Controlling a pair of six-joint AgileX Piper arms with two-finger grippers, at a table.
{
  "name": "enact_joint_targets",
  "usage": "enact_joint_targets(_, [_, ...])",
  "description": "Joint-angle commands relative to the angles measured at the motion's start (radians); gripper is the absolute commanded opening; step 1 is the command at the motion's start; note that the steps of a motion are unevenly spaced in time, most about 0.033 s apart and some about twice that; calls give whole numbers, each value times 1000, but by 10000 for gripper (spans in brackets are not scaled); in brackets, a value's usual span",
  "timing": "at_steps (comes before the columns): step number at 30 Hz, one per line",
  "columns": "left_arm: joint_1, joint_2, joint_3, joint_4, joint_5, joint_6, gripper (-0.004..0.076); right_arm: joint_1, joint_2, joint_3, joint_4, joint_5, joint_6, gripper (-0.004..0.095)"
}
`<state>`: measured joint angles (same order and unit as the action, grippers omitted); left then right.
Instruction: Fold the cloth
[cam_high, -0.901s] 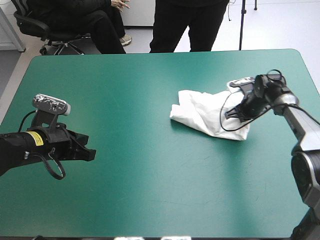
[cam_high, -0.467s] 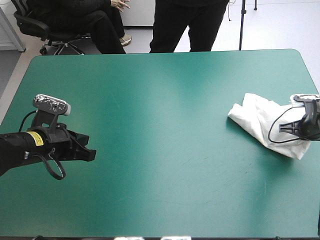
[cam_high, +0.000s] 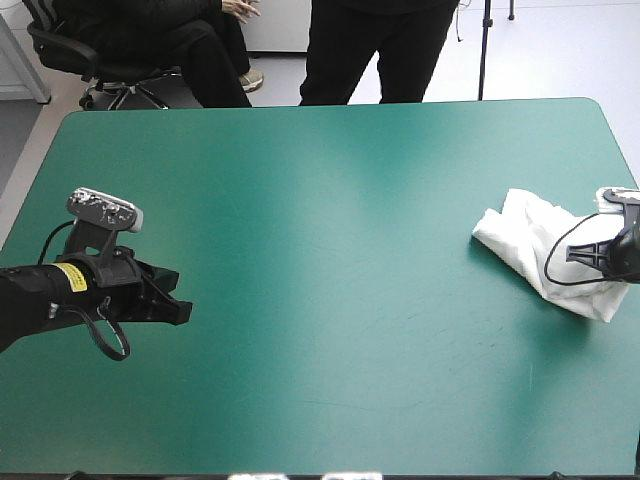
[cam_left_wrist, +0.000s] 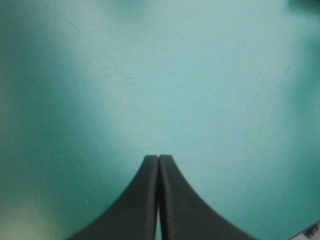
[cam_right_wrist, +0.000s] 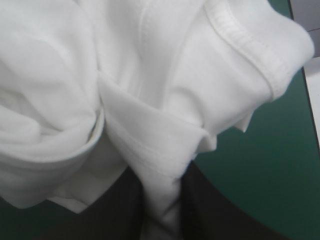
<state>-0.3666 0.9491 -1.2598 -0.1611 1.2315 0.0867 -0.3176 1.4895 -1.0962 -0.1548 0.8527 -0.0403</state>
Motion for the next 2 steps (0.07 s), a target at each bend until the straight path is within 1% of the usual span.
enact_joint_targets(1, [0,-9,-21,-24,26,-2,-17,-9,-40,-24,9,-23,-21,471])
enact_joint_targets(2, [0,-9,-21,-24,26,-2,-17,-9,-40,-24,9,-18,-20,577])
